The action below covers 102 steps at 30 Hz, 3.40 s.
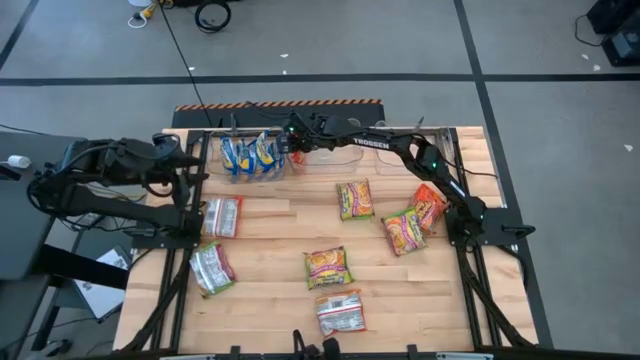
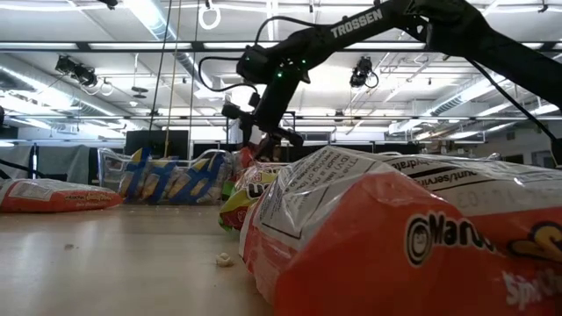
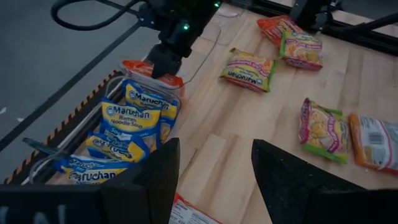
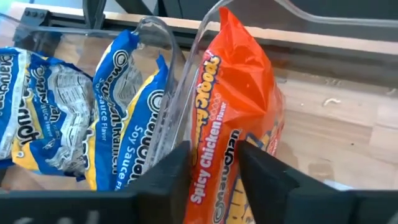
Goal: Sort Maruchan noodles
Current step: Put the orange noodle pack into the middle transparent bin
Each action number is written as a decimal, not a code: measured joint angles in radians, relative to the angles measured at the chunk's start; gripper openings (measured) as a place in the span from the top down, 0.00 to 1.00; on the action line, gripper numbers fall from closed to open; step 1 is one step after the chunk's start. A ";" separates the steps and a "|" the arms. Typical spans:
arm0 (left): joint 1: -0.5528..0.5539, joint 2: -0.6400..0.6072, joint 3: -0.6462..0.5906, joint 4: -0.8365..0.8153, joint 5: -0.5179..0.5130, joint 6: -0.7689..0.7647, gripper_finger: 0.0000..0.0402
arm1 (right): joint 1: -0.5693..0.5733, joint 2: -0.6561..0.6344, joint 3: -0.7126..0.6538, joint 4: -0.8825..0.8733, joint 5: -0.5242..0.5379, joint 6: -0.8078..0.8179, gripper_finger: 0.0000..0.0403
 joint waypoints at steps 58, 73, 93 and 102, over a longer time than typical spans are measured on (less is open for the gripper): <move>-0.001 0.065 -0.305 -0.006 0.108 -0.274 0.49 | 0.036 -0.114 0.178 -0.245 0.051 -0.343 0.64; -0.134 0.537 -0.454 0.129 0.119 -0.689 0.56 | 0.224 -0.456 0.176 -0.607 0.341 -0.486 0.64; -0.310 0.971 -0.197 -0.145 -0.030 -1.207 0.59 | 0.295 -0.648 0.175 -0.857 0.361 -0.562 0.64; -0.278 0.972 -0.418 -0.015 0.066 -1.375 0.38 | 0.372 -0.648 0.175 -0.857 0.355 -0.529 0.64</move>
